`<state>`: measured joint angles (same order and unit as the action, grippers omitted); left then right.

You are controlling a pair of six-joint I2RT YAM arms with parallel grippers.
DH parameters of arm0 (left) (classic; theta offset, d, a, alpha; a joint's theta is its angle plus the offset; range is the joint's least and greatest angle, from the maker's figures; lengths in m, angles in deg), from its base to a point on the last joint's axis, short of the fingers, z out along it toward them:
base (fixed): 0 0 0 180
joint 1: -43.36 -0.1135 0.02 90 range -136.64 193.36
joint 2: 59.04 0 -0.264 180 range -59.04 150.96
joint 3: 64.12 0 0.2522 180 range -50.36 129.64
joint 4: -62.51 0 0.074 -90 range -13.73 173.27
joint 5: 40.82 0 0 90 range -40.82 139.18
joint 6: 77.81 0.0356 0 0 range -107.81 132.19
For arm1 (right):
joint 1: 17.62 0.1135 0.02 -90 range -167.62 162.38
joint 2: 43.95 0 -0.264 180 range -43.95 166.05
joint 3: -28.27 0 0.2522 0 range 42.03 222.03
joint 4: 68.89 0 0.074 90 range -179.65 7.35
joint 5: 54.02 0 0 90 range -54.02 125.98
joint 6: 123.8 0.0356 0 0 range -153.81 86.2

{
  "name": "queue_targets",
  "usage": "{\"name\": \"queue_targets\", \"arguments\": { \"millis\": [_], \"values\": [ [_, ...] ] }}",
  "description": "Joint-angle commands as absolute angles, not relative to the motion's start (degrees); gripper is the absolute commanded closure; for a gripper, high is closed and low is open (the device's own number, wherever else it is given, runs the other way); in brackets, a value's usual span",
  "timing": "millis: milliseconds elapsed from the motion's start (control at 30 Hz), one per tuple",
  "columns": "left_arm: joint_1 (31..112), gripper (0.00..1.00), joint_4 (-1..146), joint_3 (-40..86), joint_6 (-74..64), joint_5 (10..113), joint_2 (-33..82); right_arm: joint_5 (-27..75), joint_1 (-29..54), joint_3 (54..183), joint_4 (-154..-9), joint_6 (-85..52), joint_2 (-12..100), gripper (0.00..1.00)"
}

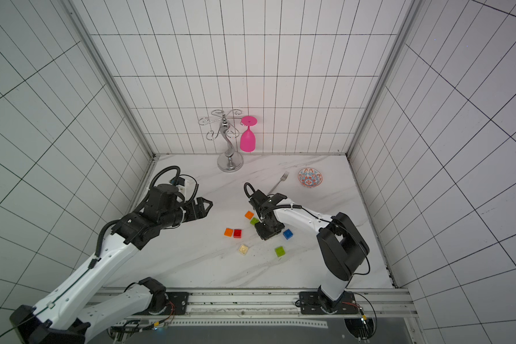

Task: Assemble the letter r with lego
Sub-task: Adjust the lego brick at the center of the board.

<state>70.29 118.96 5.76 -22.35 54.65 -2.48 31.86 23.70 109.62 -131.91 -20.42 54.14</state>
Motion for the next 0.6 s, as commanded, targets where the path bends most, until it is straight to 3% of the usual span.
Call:
{"name": "queue_targets", "arguments": {
  "millis": [0,200,467,567],
  "values": [
    [70.27,0.12,120.38,5.19,-21.47,53.06,-2.27,32.93,21.26,111.33,-134.81,-18.39,56.01,0.96],
    [70.33,0.12,120.21,4.93,-21.39,53.49,-1.48,31.75,20.53,111.03,-134.47,-18.51,58.20,0.85],
    [70.38,0.13,120.65,4.75,-21.45,53.43,0.04,30.69,20.18,110.50,-134.24,-18.14,59.60,0.60],
    [70.43,0.13,121.00,4.84,-21.29,53.06,0.27,29.68,19.83,110.61,-134.19,-17.99,59.09,0.40]
  ]
}}
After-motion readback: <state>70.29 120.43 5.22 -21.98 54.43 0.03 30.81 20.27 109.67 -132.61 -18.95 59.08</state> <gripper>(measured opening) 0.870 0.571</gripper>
